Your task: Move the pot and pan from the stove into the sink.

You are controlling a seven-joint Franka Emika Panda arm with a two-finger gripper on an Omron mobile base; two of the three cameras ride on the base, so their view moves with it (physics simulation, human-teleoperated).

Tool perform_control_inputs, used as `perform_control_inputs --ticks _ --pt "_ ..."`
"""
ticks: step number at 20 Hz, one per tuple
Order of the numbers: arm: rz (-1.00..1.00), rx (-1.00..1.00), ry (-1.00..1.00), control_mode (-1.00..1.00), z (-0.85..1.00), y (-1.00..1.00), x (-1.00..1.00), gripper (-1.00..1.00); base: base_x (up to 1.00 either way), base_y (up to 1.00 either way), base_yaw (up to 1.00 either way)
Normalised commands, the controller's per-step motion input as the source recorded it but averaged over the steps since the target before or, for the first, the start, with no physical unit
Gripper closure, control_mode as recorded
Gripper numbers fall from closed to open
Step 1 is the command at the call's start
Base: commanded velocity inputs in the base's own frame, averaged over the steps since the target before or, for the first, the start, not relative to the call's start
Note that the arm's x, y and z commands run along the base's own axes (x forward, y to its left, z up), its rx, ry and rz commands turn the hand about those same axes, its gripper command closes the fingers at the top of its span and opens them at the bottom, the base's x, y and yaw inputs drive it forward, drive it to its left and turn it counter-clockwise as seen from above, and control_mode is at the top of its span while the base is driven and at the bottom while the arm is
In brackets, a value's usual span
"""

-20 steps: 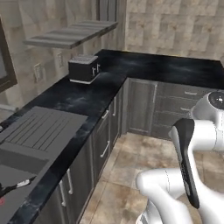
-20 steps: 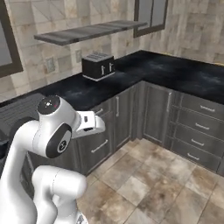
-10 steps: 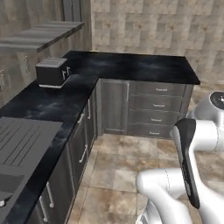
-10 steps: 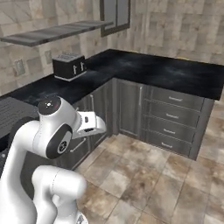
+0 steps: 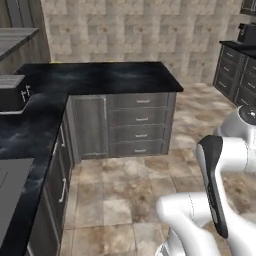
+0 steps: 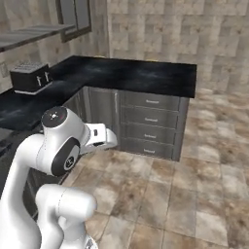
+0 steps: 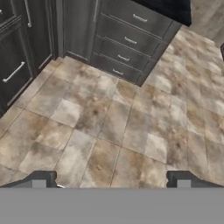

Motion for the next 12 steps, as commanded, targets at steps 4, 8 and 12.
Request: perform_control_inputs --ticks 4,8,12 --pt "0.0 0.0 0.0 1.0 0.0 0.0 0.0 -1.0 0.09 -0.04 -0.46" --pt "0.0 0.0 0.0 1.0 0.0 0.0 0.0 -1.0 0.08 -0.01 -0.47" --pt "0.0 0.0 0.0 1.0 0.0 0.0 0.0 -1.0 0.07 0.0 -0.47"
